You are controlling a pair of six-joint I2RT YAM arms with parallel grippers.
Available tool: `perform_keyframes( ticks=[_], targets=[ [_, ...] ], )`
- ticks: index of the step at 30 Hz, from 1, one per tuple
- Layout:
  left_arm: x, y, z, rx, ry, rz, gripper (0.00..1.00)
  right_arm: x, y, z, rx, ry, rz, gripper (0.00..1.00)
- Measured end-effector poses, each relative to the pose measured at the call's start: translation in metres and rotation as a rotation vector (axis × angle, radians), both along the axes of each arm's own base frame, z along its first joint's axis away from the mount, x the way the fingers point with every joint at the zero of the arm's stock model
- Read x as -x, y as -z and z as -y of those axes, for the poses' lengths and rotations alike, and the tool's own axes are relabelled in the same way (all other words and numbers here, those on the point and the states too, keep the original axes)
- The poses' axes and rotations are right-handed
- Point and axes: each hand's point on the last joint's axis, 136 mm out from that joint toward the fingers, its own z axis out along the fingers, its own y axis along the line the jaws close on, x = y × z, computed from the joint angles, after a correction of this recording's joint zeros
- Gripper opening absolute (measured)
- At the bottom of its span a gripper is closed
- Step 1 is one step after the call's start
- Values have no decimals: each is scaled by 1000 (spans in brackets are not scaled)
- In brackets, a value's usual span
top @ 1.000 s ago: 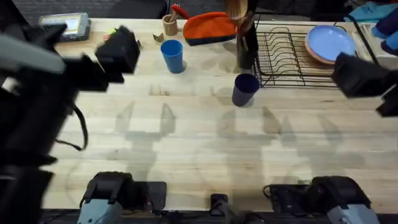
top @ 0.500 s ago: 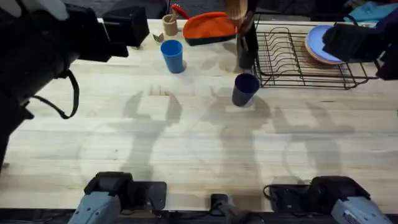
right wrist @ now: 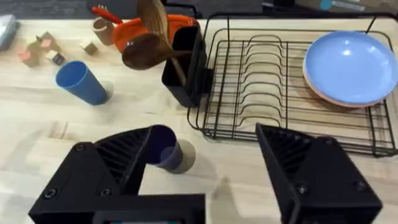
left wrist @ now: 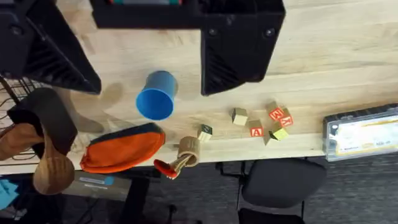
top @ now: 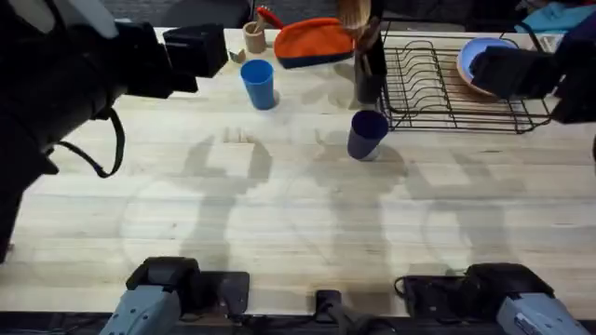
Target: Pick up the cup on the table and put them onto the rack.
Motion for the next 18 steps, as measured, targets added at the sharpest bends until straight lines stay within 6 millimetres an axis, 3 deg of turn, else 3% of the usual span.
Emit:
perform_keyframes(
  ticks=[9, 18],
  targets=[
    [0, 0, 0, 0, 0, 1, 993, 8, 22, -1, -61, 31, -117, 994],
    [0, 0, 0, 0, 0, 1, 993, -5, 45, -2, -173, 109, -242, 994]
  ],
)
